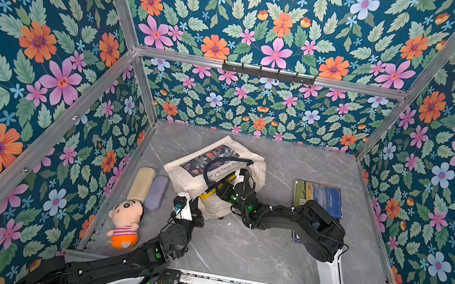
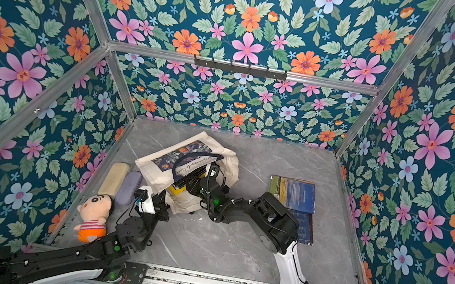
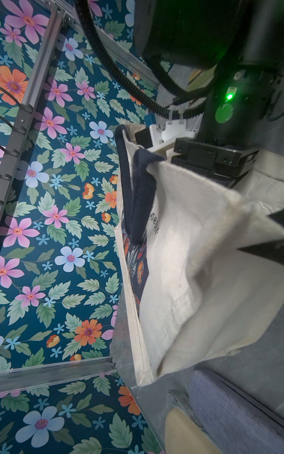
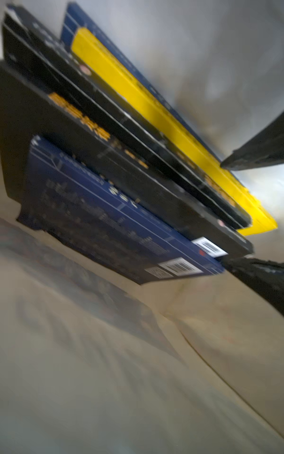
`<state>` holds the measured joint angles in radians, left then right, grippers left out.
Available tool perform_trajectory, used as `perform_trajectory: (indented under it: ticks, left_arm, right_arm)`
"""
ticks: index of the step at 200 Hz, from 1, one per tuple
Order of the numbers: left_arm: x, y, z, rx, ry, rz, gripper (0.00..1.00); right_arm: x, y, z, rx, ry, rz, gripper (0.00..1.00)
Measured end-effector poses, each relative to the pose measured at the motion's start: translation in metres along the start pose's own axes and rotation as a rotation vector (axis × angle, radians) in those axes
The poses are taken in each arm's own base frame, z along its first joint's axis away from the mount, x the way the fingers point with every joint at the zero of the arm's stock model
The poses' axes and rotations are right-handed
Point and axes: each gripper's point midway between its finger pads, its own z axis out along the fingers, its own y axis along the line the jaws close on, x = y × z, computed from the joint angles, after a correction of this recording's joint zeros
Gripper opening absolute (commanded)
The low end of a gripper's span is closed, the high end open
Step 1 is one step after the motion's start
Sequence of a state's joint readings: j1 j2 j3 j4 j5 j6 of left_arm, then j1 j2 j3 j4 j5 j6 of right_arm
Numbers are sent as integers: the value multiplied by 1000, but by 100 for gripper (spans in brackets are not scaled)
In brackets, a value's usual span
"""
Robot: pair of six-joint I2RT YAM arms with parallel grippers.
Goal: Take out the books from the canvas bag
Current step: Pick up the book from the canvas bag.
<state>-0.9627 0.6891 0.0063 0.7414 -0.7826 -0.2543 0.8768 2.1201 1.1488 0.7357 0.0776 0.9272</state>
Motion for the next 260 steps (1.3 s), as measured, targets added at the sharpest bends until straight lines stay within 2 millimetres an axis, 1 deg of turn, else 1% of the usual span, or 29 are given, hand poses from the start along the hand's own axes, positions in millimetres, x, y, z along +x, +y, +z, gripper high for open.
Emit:
perform_trajectory:
  ticks: [16,31,63,82,105,125,160,180,211,238,260]
  left_arm:
    - [-1,-1,0,2,-2,-3,0]
    - [0,-2,1,9,-1,-3,0]
    - [4,-6,2,25,10,7,0]
    - [5,-8,2,36,14,10,0]
    - [7,-10,3,45,20,21,0]
    - [6,-11,3,47,19,26,0]
    - [5,-11,2,51,13,20,0]
    - [5,-12,3,54,14,23,0]
    - [6,-13,3,61,18,25,0]
    - [8,-15,3,72,25,34,0]
    - [8,-17,3,82,25,31,0]
  right_arm:
    - [-2,-9,7,14,10,26,51]
    - [-5,-11,11,21,9,45,52]
    - [-11,5,17,-16,7,46,51]
    - [-12,9,23,-25,8,47,51]
    - [-8,4,27,-8,20,52,51]
    - [-5,-2,26,1,23,72,52]
    - [-8,-6,25,4,-5,104,49]
    - [-12,-6,32,3,-14,119,45]
    - [-14,-9,39,5,-20,132,32]
    - [-15,-12,40,8,-22,156,18]
    - [-20,-8,36,-13,-38,173,12]
